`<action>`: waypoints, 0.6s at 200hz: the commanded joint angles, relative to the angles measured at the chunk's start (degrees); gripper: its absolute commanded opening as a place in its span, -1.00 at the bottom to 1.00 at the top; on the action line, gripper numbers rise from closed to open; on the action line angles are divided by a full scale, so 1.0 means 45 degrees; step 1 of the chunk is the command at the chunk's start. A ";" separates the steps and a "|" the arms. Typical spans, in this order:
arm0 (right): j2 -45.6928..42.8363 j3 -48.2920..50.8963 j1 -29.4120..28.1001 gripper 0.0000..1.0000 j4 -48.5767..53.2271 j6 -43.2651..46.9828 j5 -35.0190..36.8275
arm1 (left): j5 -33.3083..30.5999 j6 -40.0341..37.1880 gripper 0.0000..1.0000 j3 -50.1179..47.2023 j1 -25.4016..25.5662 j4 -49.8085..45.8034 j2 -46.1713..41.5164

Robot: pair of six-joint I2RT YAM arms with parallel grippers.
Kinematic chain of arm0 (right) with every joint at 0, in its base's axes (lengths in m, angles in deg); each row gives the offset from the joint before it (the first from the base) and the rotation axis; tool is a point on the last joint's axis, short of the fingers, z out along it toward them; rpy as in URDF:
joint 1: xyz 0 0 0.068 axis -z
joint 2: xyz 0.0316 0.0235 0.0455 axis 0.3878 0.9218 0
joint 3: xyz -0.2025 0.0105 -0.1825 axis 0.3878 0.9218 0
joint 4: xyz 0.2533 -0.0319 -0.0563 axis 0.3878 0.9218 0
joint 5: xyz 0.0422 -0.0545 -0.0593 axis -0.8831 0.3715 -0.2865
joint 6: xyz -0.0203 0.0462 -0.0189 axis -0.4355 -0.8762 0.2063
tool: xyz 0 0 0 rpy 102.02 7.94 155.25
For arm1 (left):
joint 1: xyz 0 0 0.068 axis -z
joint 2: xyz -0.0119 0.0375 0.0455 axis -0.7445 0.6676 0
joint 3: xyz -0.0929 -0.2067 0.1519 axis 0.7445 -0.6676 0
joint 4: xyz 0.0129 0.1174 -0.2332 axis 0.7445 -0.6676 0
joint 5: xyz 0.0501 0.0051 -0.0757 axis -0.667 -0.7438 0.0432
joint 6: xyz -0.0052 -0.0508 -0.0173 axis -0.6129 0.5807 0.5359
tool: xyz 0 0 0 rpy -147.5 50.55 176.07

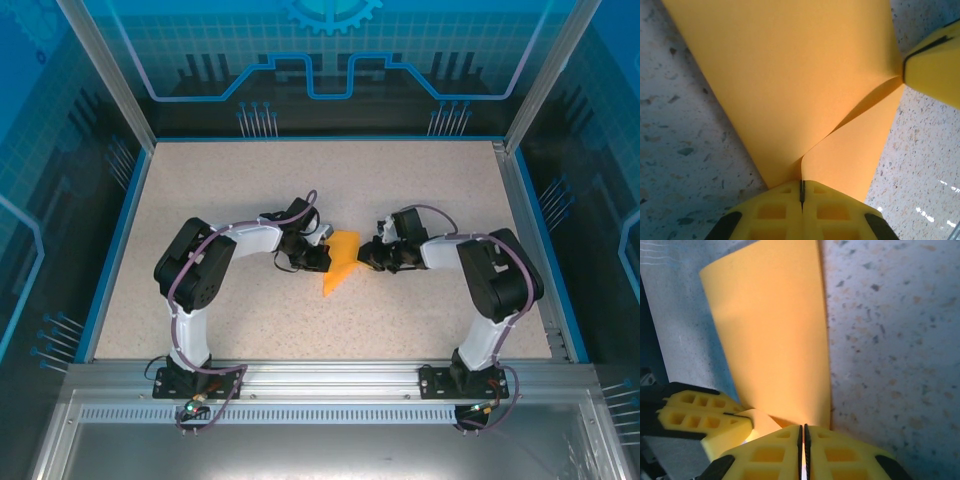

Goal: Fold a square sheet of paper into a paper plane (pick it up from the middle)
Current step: Third fold the triangle at the center of the table.

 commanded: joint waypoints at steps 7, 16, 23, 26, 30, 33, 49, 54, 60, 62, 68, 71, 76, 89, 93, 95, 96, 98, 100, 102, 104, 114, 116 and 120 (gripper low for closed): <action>-0.0814 -0.0340 -0.0354 -0.75 0.0389 0.0267 -0.0323 | -0.0078 -0.0197 -0.92 0.0100 0.0031 -0.0644 0.0340; -0.0802 -0.0429 -0.0600 -0.75 0.0408 0.0240 -0.0330 | -0.0084 -0.0170 -0.92 0.0103 0.0040 -0.0617 0.0340; -0.0717 -0.0446 -0.0772 -0.76 0.0365 0.0179 -0.0311 | -0.0058 -0.0150 -0.92 0.0128 0.0030 -0.0602 0.0340; -0.0673 -0.0475 -0.0834 -0.76 0.0308 0.0117 -0.0325 | -0.0055 -0.0148 -0.92 0.0120 0.0034 -0.0589 0.0352; -0.0635 -0.0478 -0.0937 -0.76 0.0237 0.0042 -0.0329 | -0.0054 -0.0127 -0.92 0.0124 0.0032 -0.0590 0.0356; -0.0587 -0.0464 -0.0996 -0.76 0.0178 -0.0012 -0.0320 | -0.0067 -0.0118 -0.91 0.0129 0.0024 -0.0593 0.0359; -0.0297 -0.0500 -0.1260 -0.77 0.0047 -0.0070 -0.0189 | -0.0055 -0.0128 -0.91 0.0149 0.0038 -0.0591 0.0336; -0.0210 -0.0502 -0.1294 -0.77 0.0057 -0.0067 -0.0096 | -0.0053 -0.0128 -0.92 0.0148 0.0045 -0.0596 0.0339; -0.0093 -0.0491 -0.1300 -0.77 0.0025 -0.0061 -0.0036 | -0.0038 -0.0128 -0.92 0.0167 0.0027 -0.0611 0.0340; -0.0047 -0.0467 -0.1305 -0.78 0.0000 -0.0066 -0.0027 | -0.0048 -0.0118 -0.91 0.0164 0.0039 -0.0604 0.0340; 0.0067 -0.0446 -0.1294 -0.78 -0.0061 -0.0062 0.0037 | -0.0032 -0.0128 -0.91 0.0157 0.0040 -0.0627 0.0338; 0.0116 -0.0431 -0.1284 -0.78 -0.0070 -0.0040 0.0077 | -0.0032 -0.0118 -0.91 0.0145 0.0042 -0.0629 0.0332; 0.0233 -0.0426 -0.1259 -0.78 -0.0079 -0.0047 0.0114 | -0.0033 -0.0146 -0.92 0.0153 0.0039 -0.0637 0.0320; 0.0534 -0.0426 -0.1245 -0.78 -0.0128 0.0054 0.0136 | -0.0023 -0.0148 -0.92 0.0139 0.0041 -0.0640 0.0282; 0.0622 -0.0421 -0.1245 -0.79 -0.0118 0.0076 0.0121 | -0.0024 -0.0128 -0.92 0.0129 0.0029 -0.0605 0.0253; 0.0659 -0.0425 -0.1248 -0.79 -0.0128 0.0086 0.0120 | -0.0006 -0.0114 -0.92 0.0130 0.0039 -0.0588 0.0245; 0.0679 -0.0425 -0.1242 -0.79 -0.0133 0.0087 0.0129 | 0.0001 -0.0121 -0.92 0.0120 0.0031 -0.0595 0.0233; 0.0713 -0.0426 -0.1227 -0.79 -0.0151 0.0084 0.0121 | -0.0009 -0.0112 -0.91 0.0127 0.0039 -0.0590 0.0240; 0.0760 -0.0416 -0.1229 -0.79 -0.0156 0.0088 0.0129 | 0.0008 -0.0109 -0.91 0.0129 0.0032 -0.0579 0.0222; 0.0796 -0.0414 -0.1234 -0.79 -0.0157 0.0118 0.0126 | 0.0007 -0.0109 -0.91 0.0130 0.0035 -0.0571 0.0208; 0.0840 -0.0407 -0.1240 -0.79 -0.0157 0.0123 0.0126 | 0.0046 -0.0094 -0.91 0.0120 0.0031 -0.0565 0.0189; 0.0971 -0.0378 -0.1225 -0.79 -0.0139 0.0174 0.0141 | 0.0122 -0.0075 -0.91 0.0130 0.0037 -0.0508 0.0099; 0.0986 -0.0370 -0.1233 -0.79 -0.0148 0.0188 0.0154 | 0.0128 -0.0056 -0.90 0.0125 0.0041 -0.0490 0.0065; 0.0993 -0.0358 -0.1234 -0.80 -0.0136 0.0188 0.0188 | 0.0151 -0.0036 -0.90 0.0129 0.0050 -0.0427 0.0005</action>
